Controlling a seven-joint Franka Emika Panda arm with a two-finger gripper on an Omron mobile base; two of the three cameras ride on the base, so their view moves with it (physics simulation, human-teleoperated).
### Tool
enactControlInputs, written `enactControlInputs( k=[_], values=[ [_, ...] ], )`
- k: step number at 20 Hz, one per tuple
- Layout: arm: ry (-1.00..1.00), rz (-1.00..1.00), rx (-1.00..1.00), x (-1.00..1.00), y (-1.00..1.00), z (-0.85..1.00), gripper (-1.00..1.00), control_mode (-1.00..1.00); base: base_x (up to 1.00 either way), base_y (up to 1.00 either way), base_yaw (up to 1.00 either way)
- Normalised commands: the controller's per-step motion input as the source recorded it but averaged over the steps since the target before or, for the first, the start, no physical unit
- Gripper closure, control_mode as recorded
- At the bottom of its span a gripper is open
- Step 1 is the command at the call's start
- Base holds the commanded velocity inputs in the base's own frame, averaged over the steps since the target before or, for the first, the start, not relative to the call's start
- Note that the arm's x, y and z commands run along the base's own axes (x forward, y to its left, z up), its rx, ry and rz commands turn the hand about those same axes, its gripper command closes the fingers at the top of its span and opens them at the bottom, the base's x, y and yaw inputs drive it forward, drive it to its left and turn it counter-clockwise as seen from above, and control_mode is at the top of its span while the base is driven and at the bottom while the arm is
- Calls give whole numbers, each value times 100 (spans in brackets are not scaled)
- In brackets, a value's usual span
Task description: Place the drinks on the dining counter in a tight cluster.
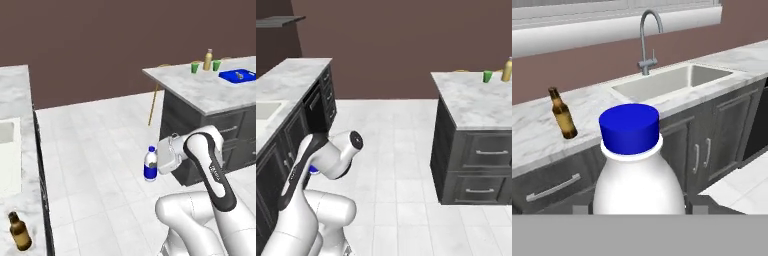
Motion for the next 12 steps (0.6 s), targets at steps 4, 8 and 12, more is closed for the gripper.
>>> enactControlInputs(
  k=[4,8,12],
  values=[
    [0,0,0,0,0,0,100,100,69,0,-26],
    [0,0,0,0,0,0,100,100,78,0,-16],
    [0,0,0,0,0,0,100,100,82,1,-11]
  ],
)
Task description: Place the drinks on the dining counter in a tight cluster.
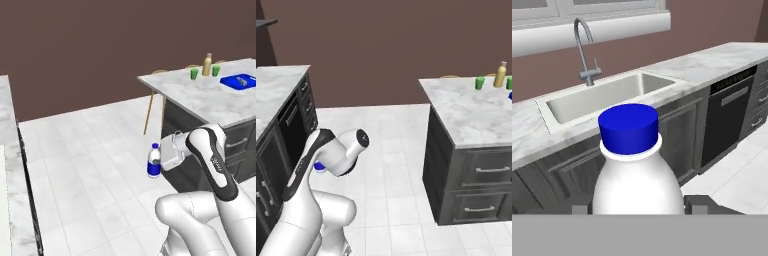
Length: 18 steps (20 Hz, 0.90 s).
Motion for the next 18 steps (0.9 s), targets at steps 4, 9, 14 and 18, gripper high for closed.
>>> enactControlInputs(
  k=[4,9,14,18],
  values=[
    [0,0,0,0,0,0,100,100,83,0,-11],
    [0,0,0,0,0,0,100,100,82,1,-14],
    [0,0,0,0,0,0,100,100,83,1,-12],
    [0,0,0,0,0,0,100,100,86,0,-8]
  ],
)
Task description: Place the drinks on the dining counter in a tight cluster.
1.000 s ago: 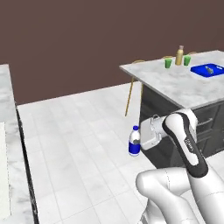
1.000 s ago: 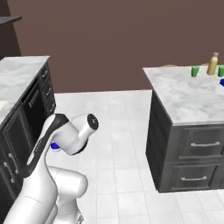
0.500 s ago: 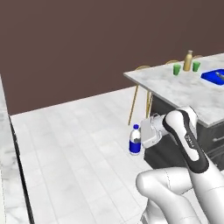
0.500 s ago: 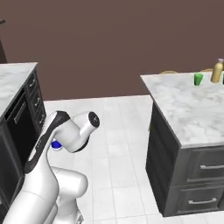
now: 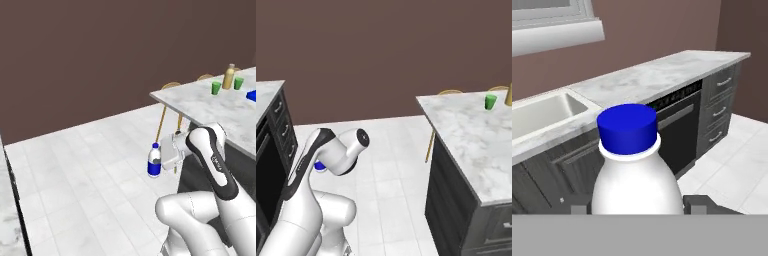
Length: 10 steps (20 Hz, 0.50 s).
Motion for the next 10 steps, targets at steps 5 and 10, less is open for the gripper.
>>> enactControlInputs(
  k=[5,10],
  values=[
    [0,0,0,0,0,0,100,100,85,0,-10],
    [0,0,0,0,0,0,100,100,79,0,-19]
  ],
)
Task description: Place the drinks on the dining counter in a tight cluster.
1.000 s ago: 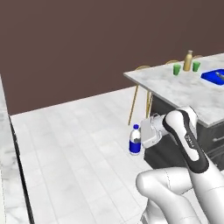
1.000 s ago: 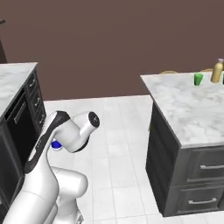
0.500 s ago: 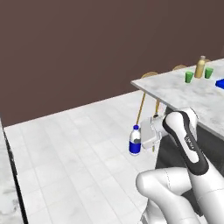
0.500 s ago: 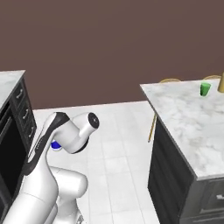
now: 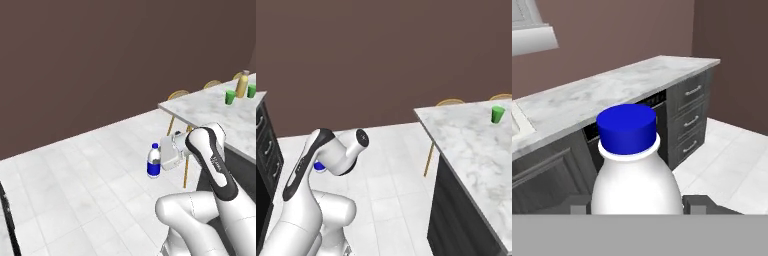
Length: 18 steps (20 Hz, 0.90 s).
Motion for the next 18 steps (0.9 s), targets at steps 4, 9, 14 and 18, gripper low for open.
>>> enactControlInputs(
  k=[4,9,14,18],
  values=[
    [0,0,0,0,0,0,100,100,75,0,-24],
    [0,0,0,0,0,0,100,100,73,0,-26],
    [0,0,0,0,0,0,100,100,70,0,-29],
    [0,0,0,0,0,0,100,100,66,0,-33]
  ],
)
